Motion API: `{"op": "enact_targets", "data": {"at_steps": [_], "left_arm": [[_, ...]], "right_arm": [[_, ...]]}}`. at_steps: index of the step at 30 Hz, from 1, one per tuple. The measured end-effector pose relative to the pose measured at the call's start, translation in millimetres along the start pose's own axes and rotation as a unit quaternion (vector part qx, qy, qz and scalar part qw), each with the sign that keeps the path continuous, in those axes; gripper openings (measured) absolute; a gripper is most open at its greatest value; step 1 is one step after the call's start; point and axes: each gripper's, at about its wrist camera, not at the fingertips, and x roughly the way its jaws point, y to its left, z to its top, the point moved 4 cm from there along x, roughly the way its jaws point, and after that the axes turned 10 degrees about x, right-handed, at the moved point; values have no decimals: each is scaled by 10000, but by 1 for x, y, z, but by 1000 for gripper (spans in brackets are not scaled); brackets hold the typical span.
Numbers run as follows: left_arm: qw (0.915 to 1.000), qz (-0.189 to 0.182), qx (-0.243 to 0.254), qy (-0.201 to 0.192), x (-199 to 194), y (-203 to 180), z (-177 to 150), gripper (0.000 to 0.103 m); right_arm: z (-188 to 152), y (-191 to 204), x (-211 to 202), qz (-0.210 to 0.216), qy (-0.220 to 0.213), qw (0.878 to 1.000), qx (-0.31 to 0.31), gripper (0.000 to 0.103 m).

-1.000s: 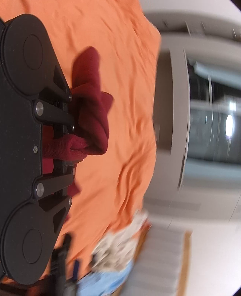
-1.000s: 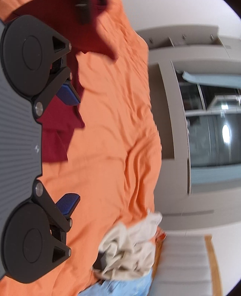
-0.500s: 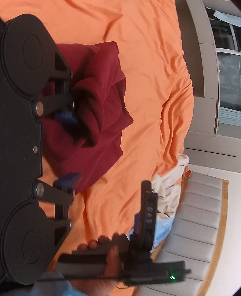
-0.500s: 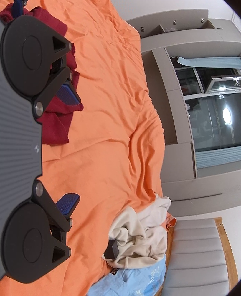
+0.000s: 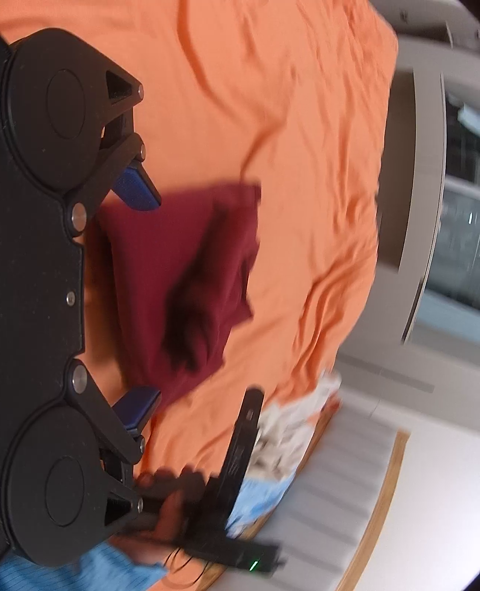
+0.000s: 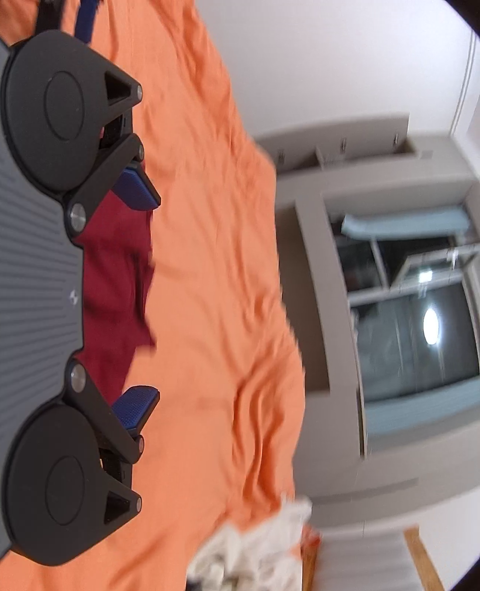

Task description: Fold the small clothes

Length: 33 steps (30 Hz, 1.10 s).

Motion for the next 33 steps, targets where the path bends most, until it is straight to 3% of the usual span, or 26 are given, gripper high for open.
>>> {"op": "enact_targets", "data": {"at_steps": [4, 12, 17, 23, 28, 33], "left_arm": [[9979, 583, -291, 58, -8, 29, -7, 102], [9884, 1181, -896, 339, -14, 70, -22, 102], [9880, 1147, -965, 361, -14, 73, -25, 102], [9911, 1027, -781, 337, -12, 65, -26, 102], [9950, 806, -521, 280, -5, 51, -18, 102], [9979, 524, 349, 123, 5, 17, -2, 102]], "right_arm": [[-15, 33, 9, 342, 292, 9974, -558, 103], [-36, 48, 23, 80, 677, 9933, -936, 103], [-18, 4, 17, -726, 667, 9947, -304, 103], [2, -66, 3, -1553, 556, 9840, 668, 103], [4, -84, 0, -1337, 549, 9828, 1146, 103], [-3, -79, 14, -980, 681, 9842, 1308, 103]]}}
